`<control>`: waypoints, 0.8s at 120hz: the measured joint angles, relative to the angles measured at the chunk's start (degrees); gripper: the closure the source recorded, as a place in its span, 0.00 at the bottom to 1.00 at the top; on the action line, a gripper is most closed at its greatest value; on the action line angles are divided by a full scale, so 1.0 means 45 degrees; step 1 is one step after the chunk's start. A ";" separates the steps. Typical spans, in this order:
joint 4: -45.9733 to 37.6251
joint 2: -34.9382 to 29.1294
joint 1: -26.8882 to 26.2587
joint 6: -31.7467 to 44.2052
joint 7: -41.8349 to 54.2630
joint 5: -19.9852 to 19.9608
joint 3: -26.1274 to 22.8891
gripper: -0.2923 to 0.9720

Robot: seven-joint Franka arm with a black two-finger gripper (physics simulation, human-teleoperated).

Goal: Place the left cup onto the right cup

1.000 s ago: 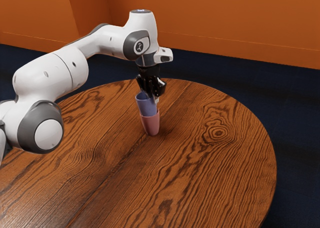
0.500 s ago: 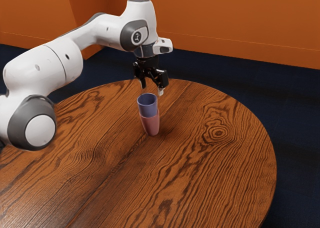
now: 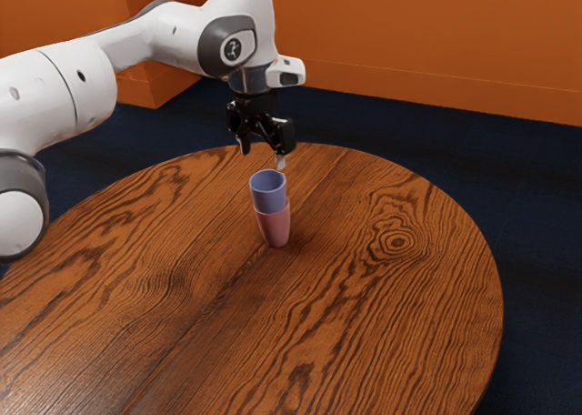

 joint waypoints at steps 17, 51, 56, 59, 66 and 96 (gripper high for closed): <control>-0.1367 -0.1337 -0.0175 0.0048 -0.0062 -0.0102 0.0071 0.23; -0.3154 -0.3215 -0.0799 0.0029 -0.0151 -0.0573 0.0724 0.23; -0.3402 -0.3437 -0.0886 0.0018 -0.0161 -0.0656 0.0857 0.23; -0.3528 -0.3576 -0.0996 0.0010 -0.0167 -0.0702 0.0995 0.23; -0.3834 -0.3889 -0.1323 -0.0010 -0.0180 -0.0779 0.1346 0.23; -0.4572 -0.4758 -0.2025 -0.0185 -0.0223 -0.0891 0.2255 0.23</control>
